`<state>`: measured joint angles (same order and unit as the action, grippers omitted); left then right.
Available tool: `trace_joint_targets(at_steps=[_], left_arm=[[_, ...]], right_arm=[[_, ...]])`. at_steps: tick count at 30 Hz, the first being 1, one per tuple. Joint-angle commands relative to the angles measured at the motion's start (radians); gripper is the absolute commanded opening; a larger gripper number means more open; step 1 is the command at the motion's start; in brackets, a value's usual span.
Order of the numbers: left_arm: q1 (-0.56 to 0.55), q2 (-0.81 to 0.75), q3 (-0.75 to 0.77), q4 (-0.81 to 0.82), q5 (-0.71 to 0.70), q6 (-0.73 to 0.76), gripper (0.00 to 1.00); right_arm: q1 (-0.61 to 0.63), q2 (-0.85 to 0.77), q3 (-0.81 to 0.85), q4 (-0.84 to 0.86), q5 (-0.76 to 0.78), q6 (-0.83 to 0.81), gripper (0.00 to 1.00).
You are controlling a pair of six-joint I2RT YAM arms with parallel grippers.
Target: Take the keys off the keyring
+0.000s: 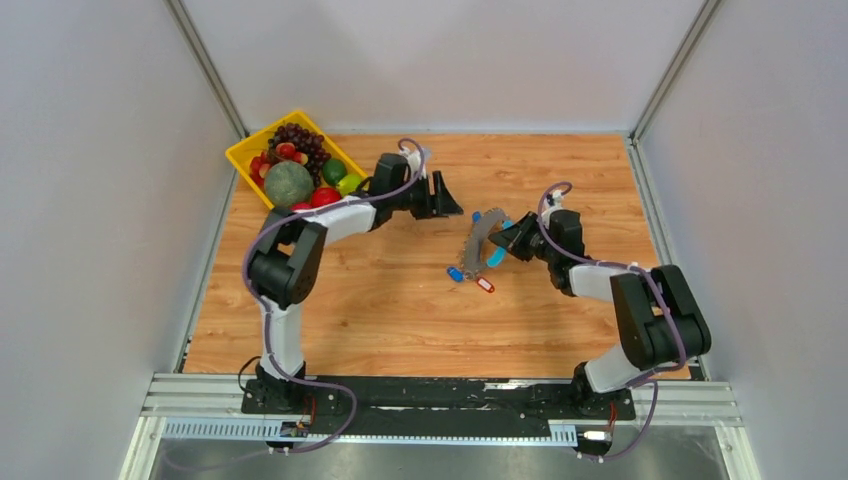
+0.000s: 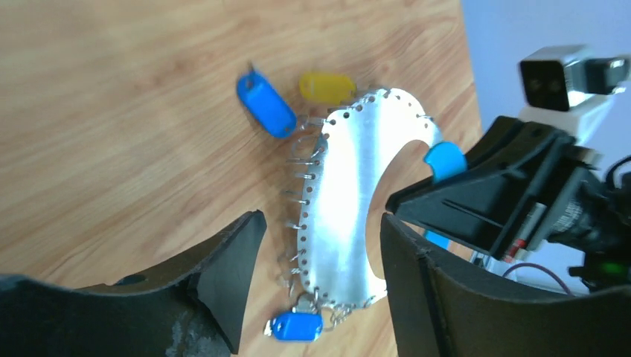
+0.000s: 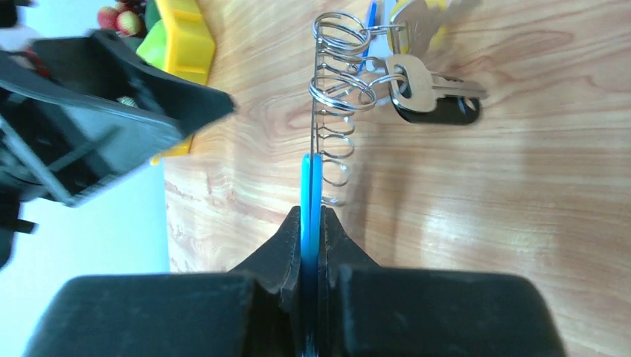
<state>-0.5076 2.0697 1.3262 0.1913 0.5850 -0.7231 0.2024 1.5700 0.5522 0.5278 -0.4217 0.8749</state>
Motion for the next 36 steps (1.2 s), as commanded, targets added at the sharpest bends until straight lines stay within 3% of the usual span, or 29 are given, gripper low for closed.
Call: trace_joint_targets(at_steps=[1,6,12,24,30,36], left_arm=[[0.035,-0.282,-0.040,-0.106,-0.101,0.169,0.72],[0.036,-0.516,-0.283,-0.029,-0.142,0.140,0.76],[-0.015,-0.733,-0.569,0.197,-0.130,0.041,0.77],[-0.222,-0.965,-0.767,0.346,-0.280,0.082,0.74],[-0.240,-1.011,-0.781,0.340,-0.302,0.210,0.73],[-0.239,-1.104,-0.843,0.418,-0.304,0.520,0.70]], right_arm=[[0.008,-0.149,0.010,0.013,-0.045,-0.097,0.00],[0.014,-0.307,0.021,0.014,-0.071,-0.149,0.00],[0.027,-0.447,0.062,0.017,-0.074,-0.183,0.00],[0.132,-0.550,0.213,0.037,0.084,-0.179,0.00],[0.162,-0.553,0.276,0.028,0.043,-0.171,0.00],[0.174,-0.576,0.328,0.011,-0.039,-0.162,0.00]])
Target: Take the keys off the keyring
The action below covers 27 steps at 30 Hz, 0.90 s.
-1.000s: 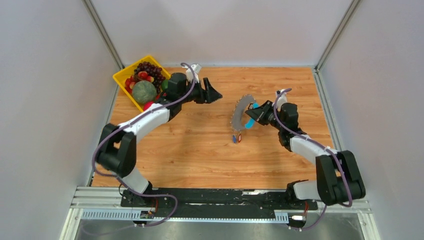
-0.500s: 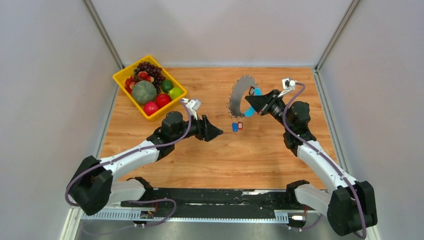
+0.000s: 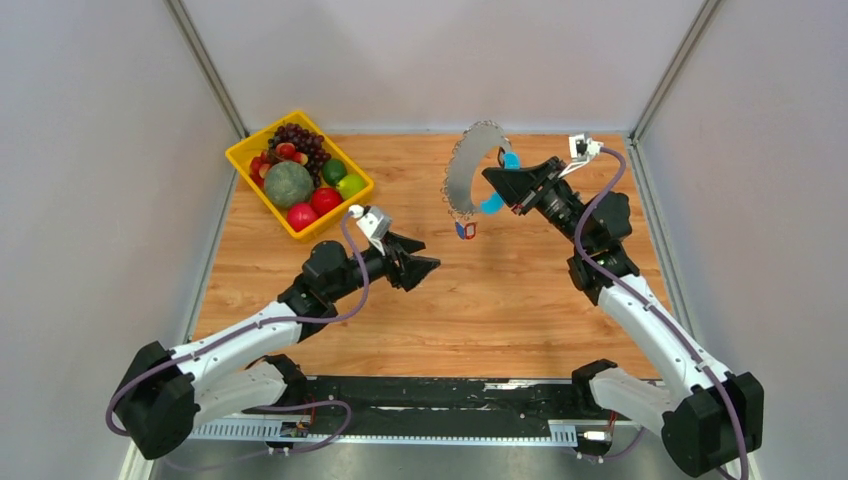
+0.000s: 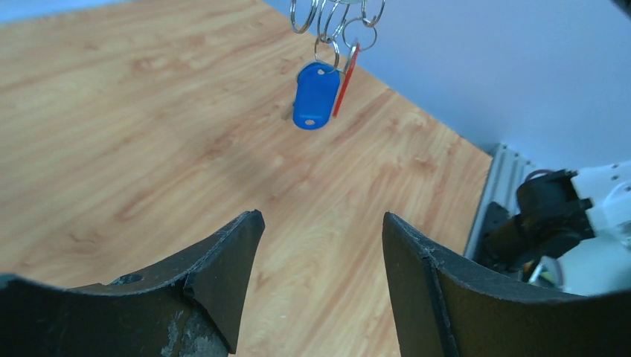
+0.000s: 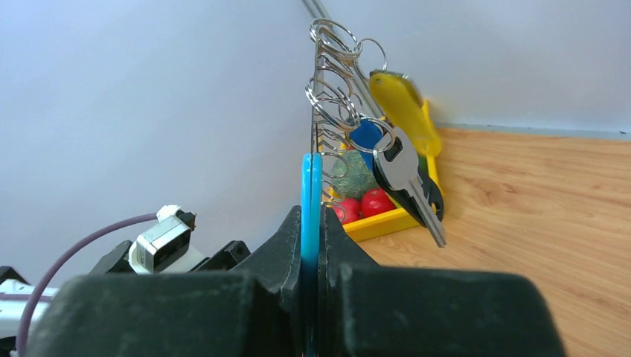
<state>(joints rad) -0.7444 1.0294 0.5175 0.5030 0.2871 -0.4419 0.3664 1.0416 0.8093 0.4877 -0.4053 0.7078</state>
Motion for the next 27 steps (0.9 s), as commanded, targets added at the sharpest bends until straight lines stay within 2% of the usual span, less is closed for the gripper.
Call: trace_joint_targets(at_steps=[1,4,7,10,18,27], left_arm=[[-0.003,-0.081,-0.039,0.126,-0.006,0.261,0.71],[-0.003,-0.098,-0.048,0.153,0.001,0.319,0.74],[-0.002,-0.079,-0.050,0.194,0.111,0.366,0.77],[-0.003,-0.047,-0.050,0.227,0.176,0.397,0.76],[-0.003,-0.003,-0.026,0.301,0.277,0.383,0.75],[-0.002,0.047,0.028,0.338,0.302,0.322,0.74]], right_arm=[[0.012,-0.055,0.074,0.048,-0.062,0.007,0.00],[0.015,-0.077,0.081,0.046,-0.079,0.014,0.00],[0.017,-0.089,0.094,0.036,-0.101,0.024,0.00],[0.017,-0.098,0.104,0.030,-0.135,0.040,0.00],[0.027,-0.165,0.083,0.022,-0.172,0.066,0.00],[0.036,-0.210,0.051,0.013,-0.166,0.071,0.00]])
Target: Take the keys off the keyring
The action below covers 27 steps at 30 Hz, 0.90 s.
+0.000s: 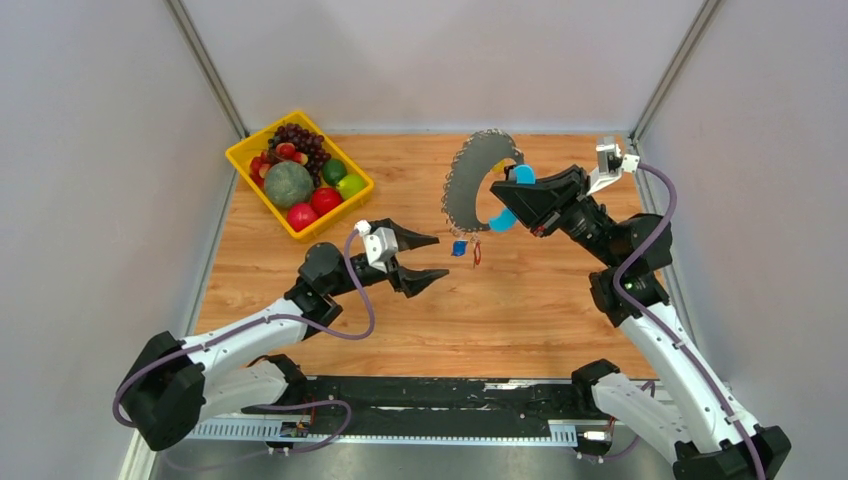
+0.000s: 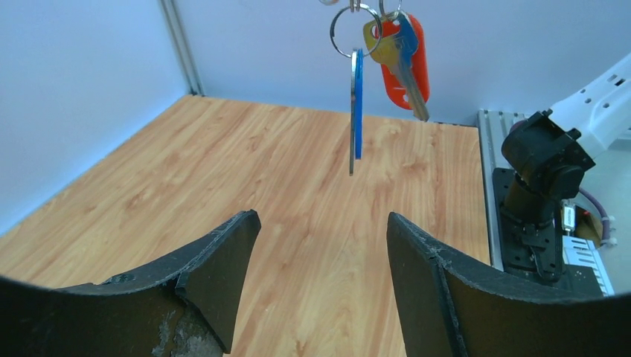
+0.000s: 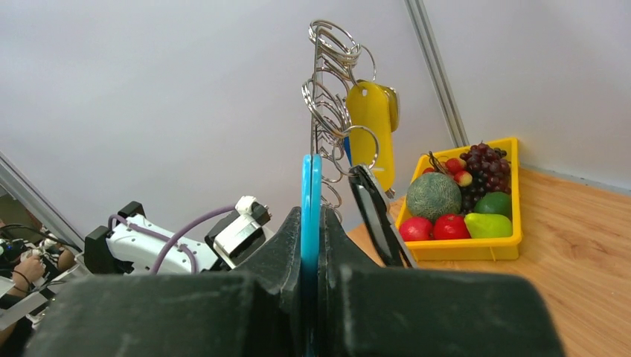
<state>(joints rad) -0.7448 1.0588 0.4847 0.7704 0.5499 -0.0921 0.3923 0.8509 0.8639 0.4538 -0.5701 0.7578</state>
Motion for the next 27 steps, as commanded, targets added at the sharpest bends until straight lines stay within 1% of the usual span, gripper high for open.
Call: trace_joint_targets(at_steps=[1,4,10,17,21,23,24,25,26,27], left_arm=[[-0.003,0.022,0.066,0.076,0.043,-0.035,0.74],[-0.004,0.040,0.087,0.085,0.056,-0.046,0.73],[-0.011,0.063,0.114,0.097,0.075,-0.054,0.67],[-0.020,0.101,0.150,0.098,0.082,-0.069,0.65],[-0.022,0.127,0.168,0.098,0.082,-0.089,0.60],[-0.023,0.138,0.177,0.098,0.087,-0.103,0.53],[-0.023,0.142,0.182,0.096,0.096,-0.111,0.44],[-0.024,0.147,0.187,0.089,0.100,-0.114,0.31],[-0.023,0.147,0.190,0.081,0.104,-0.119,0.24],[-0.023,0.145,0.194,0.055,0.102,-0.121,0.08]], right_arm=[[0.011,-0.019,-0.007,0.046,0.001,0.021,0.00],[0.016,-0.019,-0.013,0.049,0.004,0.023,0.00],[0.025,-0.017,-0.019,0.057,0.010,0.021,0.00],[0.034,-0.010,-0.022,0.067,0.012,0.023,0.00],[0.034,-0.011,-0.026,0.069,0.015,0.020,0.00],[0.034,-0.014,-0.030,0.067,0.016,0.018,0.00],[0.034,-0.016,-0.032,0.065,0.021,0.016,0.00],[0.034,-0.018,-0.034,0.059,0.027,0.012,0.00],[0.034,-0.023,-0.036,0.049,0.036,0.005,0.00],[0.035,-0.029,-0.038,0.037,0.050,-0.003,0.00]])
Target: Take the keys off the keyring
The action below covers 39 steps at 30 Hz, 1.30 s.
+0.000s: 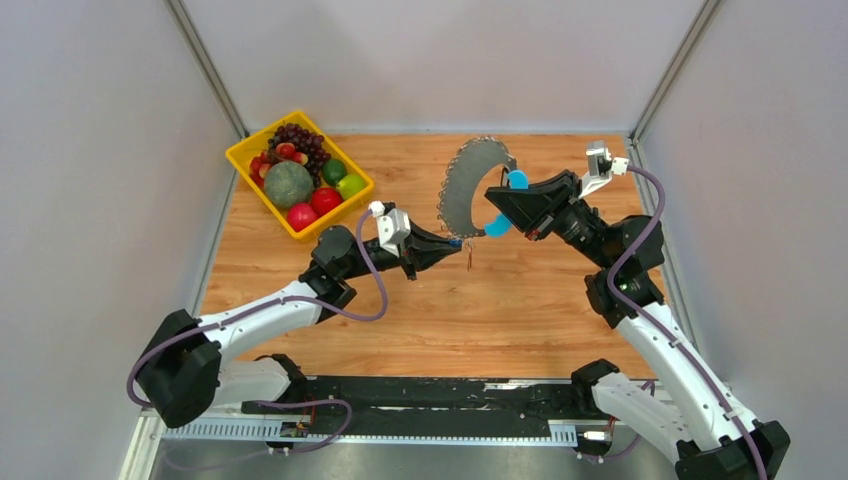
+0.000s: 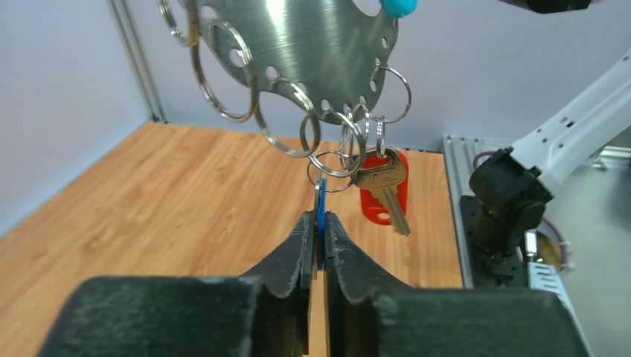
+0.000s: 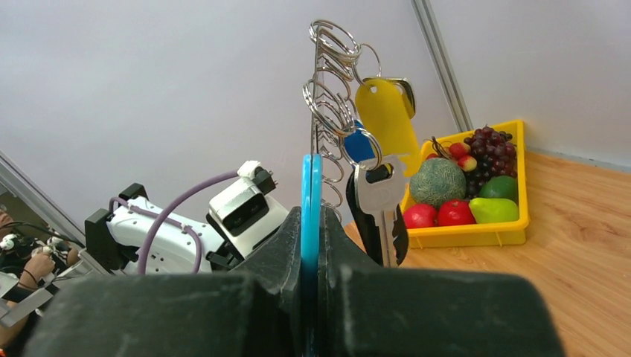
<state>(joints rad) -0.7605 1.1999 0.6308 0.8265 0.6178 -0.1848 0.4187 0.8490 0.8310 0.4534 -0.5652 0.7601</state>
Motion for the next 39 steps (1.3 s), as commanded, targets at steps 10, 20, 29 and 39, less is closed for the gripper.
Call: trace_joint_targets(at_steps=[10,20,29,39], left_arm=[[-0.008,-0.115,0.055,-0.417,-0.110,-0.162,0.00],[-0.008,-0.116,0.299,-1.014,-0.143,-0.101,0.00],[-0.008,0.018,0.678,-1.564,-0.208,0.138,0.00],[-0.008,0.040,0.776,-1.704,-0.346,0.265,0.00]], right_arm=[[0.009,-0.154,-0.167,-0.108,0.347,-0.061,0.00],[0.008,-0.163,-0.326,-0.177,0.368,-0.093,0.64],[0.007,-0.231,-0.392,-0.279,0.383,-0.198,0.71],[0.009,-0.259,-0.417,-0.376,0.339,-0.352,0.72]])
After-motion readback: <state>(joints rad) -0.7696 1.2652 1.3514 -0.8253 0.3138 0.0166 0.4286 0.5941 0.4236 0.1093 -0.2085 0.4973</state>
